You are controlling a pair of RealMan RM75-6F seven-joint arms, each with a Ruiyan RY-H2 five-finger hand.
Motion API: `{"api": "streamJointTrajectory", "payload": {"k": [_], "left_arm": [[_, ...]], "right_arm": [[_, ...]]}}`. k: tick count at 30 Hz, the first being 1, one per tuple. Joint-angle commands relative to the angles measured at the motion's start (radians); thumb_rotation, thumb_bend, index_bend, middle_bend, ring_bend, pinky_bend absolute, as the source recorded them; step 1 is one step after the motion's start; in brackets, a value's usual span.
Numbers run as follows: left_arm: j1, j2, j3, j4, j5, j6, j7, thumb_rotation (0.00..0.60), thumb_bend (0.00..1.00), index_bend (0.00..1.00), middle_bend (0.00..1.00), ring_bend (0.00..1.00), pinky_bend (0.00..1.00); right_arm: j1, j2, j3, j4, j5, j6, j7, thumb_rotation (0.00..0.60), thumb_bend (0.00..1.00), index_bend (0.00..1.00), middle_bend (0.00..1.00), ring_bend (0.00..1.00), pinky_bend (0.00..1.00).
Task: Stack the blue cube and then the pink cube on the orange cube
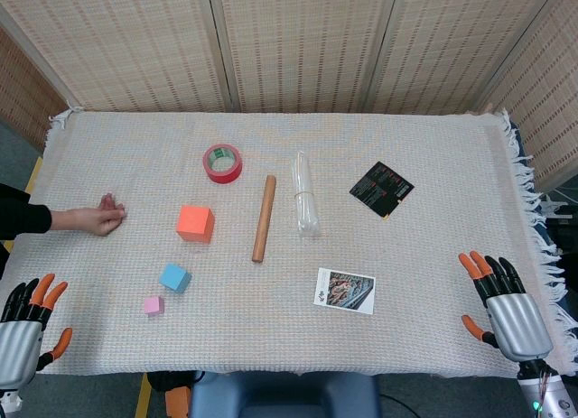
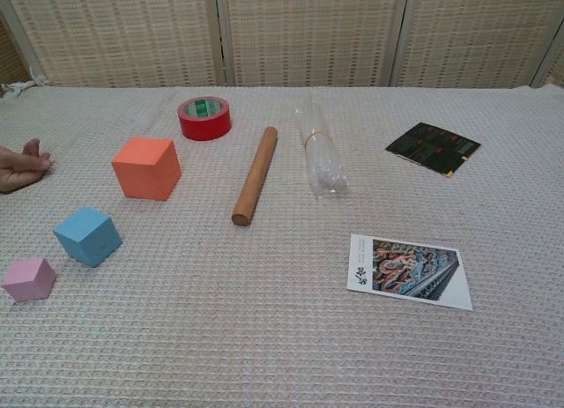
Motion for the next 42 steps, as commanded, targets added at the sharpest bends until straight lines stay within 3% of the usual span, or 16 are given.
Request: {"api": "streamJointTrajectory", "payload": {"k": [1, 9, 12, 14, 17, 22, 31, 42], "left_arm": [[-0.002, -0.002, 0.001, 0.001, 0.004, -0.005, 0.003, 0.600, 0.36, 0.10, 0.00, 0.00, 0.05], [-0.055, -0.020, 0.003, 0.001, 0.046, -0.070, 0.046, 0.600, 0.36, 0.09, 0.01, 0.00, 0.11], [-0.098, -0.017, -0.010, -0.017, 0.055, -0.124, 0.093, 0.600, 0.36, 0.09, 0.14, 0.08, 0.27], [-0.138, -0.013, -0.020, -0.032, 0.054, -0.178, 0.097, 0.600, 0.36, 0.10, 0.34, 0.29, 0.49], [-0.190, -0.004, -0.027, -0.054, 0.033, -0.271, 0.113, 0.600, 0.36, 0.11, 0.64, 0.58, 0.70], [-0.280, -0.027, -0.053, -0.060, -0.017, -0.415, 0.160, 0.600, 0.36, 0.14, 0.86, 0.78, 0.88], [-0.387, -0.098, -0.093, 0.008, -0.057, -0.520, 0.187, 0.600, 0.36, 0.21, 1.00, 0.92, 0.99], [-0.449, -0.141, -0.087, 0.087, -0.108, -0.593, 0.185, 0.600, 0.35, 0.26, 1.00, 0.96, 1.00]], "right_arm": [[0.000, 0.000, 0.000, 0.000, 0.000, -0.001, 0.000, 0.600, 0.16, 0.00, 0.00, 0.00, 0.00], [-0.004, 0.007, 0.002, -0.002, 0.003, 0.007, 0.011, 0.600, 0.15, 0.00, 0.00, 0.00, 0.00], [-0.001, 0.006, 0.004, -0.002, 0.004, 0.003, 0.012, 0.600, 0.15, 0.00, 0.00, 0.00, 0.00], [0.002, 0.003, 0.007, -0.001, 0.007, 0.000, 0.010, 0.600, 0.15, 0.00, 0.00, 0.00, 0.00], [0.004, 0.000, 0.011, 0.000, 0.014, -0.004, 0.006, 0.600, 0.15, 0.00, 0.00, 0.00, 0.00], [0.010, -0.006, 0.019, 0.003, 0.035, -0.017, -0.003, 0.600, 0.15, 0.00, 0.00, 0.00, 0.00], [0.020, -0.007, 0.031, 0.003, 0.071, -0.039, -0.008, 0.600, 0.15, 0.00, 0.00, 0.00, 0.00], [0.023, -0.008, 0.041, 0.003, 0.095, -0.042, -0.009, 0.600, 0.15, 0.00, 0.00, 0.00, 0.00]]}}
